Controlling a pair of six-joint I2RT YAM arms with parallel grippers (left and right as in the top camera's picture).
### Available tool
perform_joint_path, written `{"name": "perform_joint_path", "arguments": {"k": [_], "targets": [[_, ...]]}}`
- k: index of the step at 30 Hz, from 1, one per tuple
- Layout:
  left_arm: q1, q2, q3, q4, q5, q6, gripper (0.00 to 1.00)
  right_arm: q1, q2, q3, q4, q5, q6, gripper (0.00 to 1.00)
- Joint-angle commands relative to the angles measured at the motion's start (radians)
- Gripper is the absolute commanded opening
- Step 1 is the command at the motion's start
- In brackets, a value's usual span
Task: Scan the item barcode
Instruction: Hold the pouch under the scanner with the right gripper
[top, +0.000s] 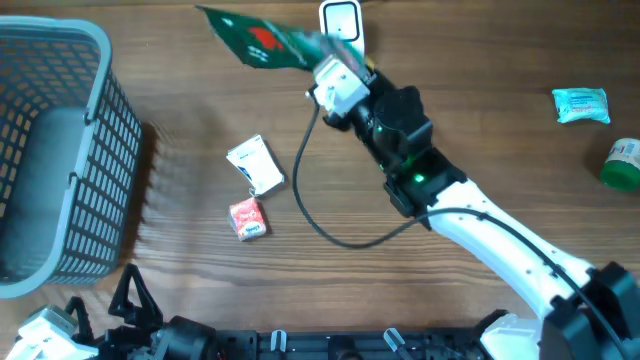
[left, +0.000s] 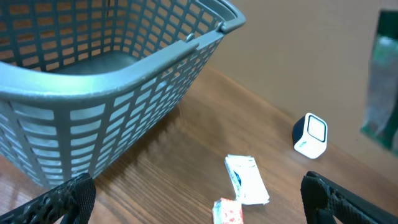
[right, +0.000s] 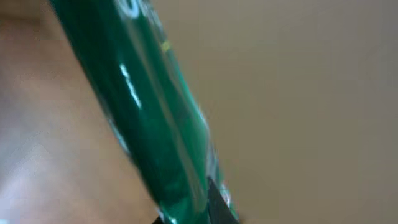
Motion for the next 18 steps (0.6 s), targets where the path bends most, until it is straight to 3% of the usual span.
{"name": "perform_joint_path", "arguments": {"k": [1,4,11,18], "targets": [[0.007,-0.001,0.002,0.002,0.002,-0.009,1.0,-0.003,0.178,0.01,0.214,0.12,-0.237,0.04],[0.007,-0.001,0.002,0.002,0.002,-0.009,1.0,-0.023,0.347,0.091,0.367,0.119,-0.239,0.05],[0.007,-0.001,0.002,0.002,0.002,-0.009,1.0,-0.083,0.799,0.578,0.246,0.123,-0.238,0.05],[0.007,-0.001,0.002,0.002,0.002,-0.009,1.0,-0.083,0.894,0.619,0.12,0.143,-0.175,0.04]]}}
